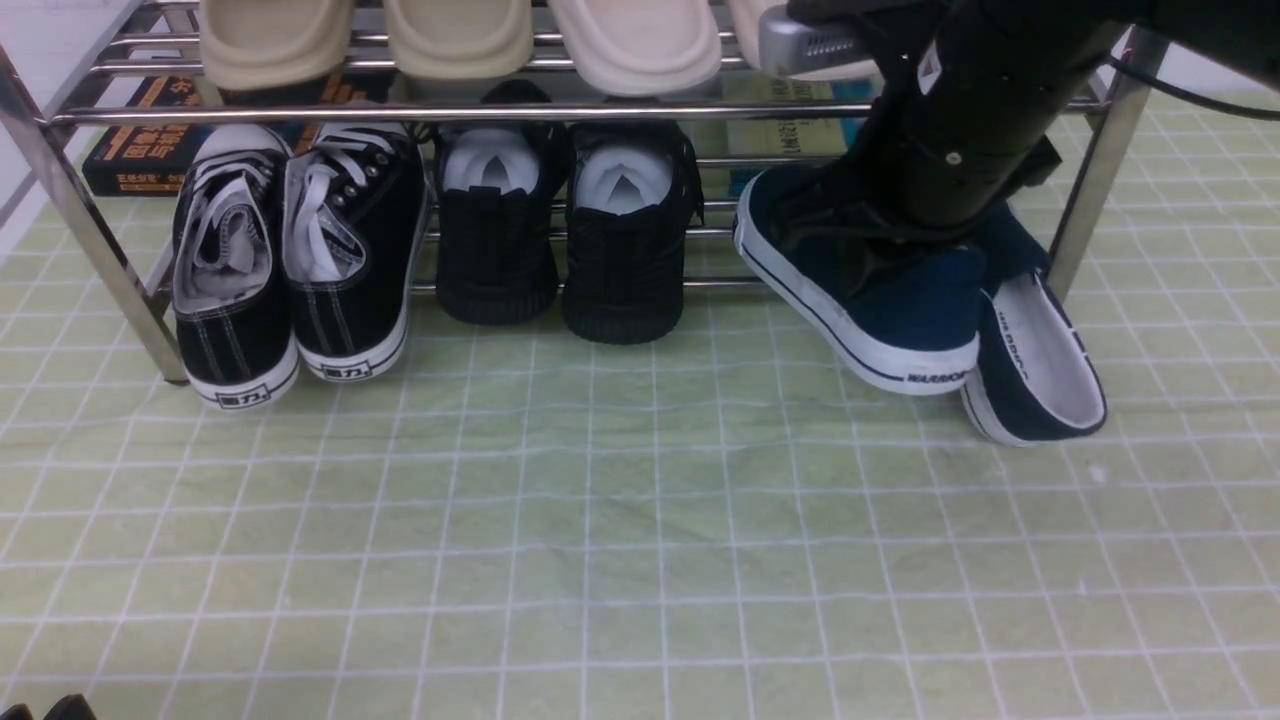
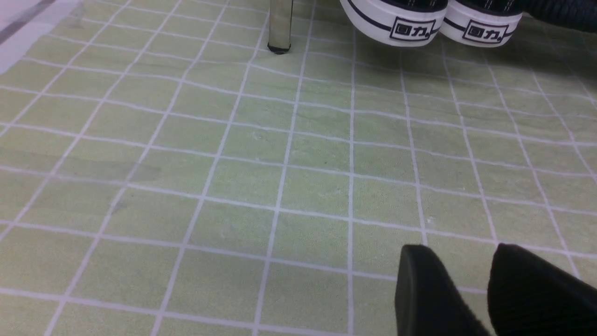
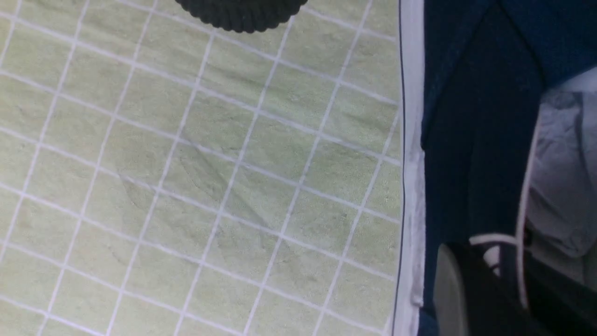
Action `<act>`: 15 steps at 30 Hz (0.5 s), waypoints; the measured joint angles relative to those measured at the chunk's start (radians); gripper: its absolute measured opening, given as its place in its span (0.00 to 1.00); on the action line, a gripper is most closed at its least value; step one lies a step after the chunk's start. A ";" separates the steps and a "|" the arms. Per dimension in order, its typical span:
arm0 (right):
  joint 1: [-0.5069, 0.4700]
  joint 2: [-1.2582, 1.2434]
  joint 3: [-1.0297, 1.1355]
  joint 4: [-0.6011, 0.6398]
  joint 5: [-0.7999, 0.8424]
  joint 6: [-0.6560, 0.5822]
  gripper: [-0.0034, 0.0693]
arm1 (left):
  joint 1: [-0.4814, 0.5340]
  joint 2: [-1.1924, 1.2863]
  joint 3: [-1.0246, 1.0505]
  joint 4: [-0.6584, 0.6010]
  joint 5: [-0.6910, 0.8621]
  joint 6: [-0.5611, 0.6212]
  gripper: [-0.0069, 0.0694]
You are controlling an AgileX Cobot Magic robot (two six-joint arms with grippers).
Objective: Take the shoes off the shelf with your hand from the green coffee tablecloth.
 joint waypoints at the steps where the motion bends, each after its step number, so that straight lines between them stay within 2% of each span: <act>1: 0.000 0.004 0.003 0.000 -0.007 -0.001 0.11 | 0.000 0.000 0.000 0.000 0.000 0.000 0.41; 5: 0.000 0.026 0.015 0.010 -0.022 -0.007 0.11 | 0.000 0.000 0.000 0.000 0.000 0.000 0.41; 15: -0.001 -0.060 0.016 0.097 0.093 -0.065 0.11 | 0.000 0.000 0.000 0.000 0.000 0.000 0.41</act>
